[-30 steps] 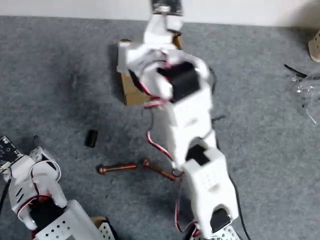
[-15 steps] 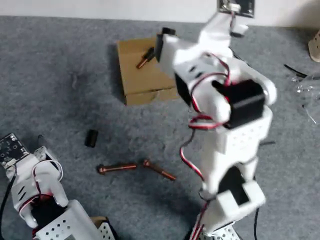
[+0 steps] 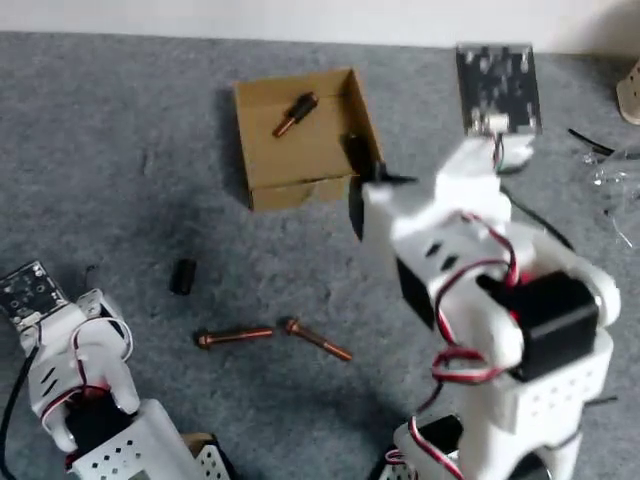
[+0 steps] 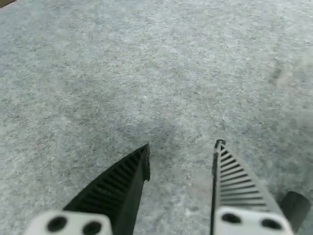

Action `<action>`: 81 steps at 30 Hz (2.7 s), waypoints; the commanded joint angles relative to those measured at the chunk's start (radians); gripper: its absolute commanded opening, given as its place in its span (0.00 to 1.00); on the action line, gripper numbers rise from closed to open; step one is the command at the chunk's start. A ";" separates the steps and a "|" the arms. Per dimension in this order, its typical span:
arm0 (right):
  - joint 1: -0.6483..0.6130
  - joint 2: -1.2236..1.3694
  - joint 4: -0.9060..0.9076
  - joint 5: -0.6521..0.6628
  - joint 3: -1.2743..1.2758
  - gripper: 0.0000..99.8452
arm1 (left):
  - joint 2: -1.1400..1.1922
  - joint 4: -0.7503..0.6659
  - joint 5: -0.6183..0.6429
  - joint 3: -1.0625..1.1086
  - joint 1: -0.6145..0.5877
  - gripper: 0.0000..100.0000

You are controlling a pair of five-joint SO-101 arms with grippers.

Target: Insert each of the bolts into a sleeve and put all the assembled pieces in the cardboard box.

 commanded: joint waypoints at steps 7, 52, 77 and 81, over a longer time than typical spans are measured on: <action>0.013 -0.314 -0.079 0.138 0.510 0.00 | -0.007 -0.014 -0.054 -0.005 0.193 0.20; 0.122 -0.714 -0.283 0.250 1.055 0.00 | 0.800 0.373 0.605 -0.433 0.845 0.20; 0.122 -0.714 -0.283 0.250 1.055 0.00 | 0.915 0.158 0.792 -0.298 0.898 0.20; 0.122 -0.714 -0.283 0.250 1.055 0.00 | 1.017 0.112 0.790 -0.283 0.855 0.20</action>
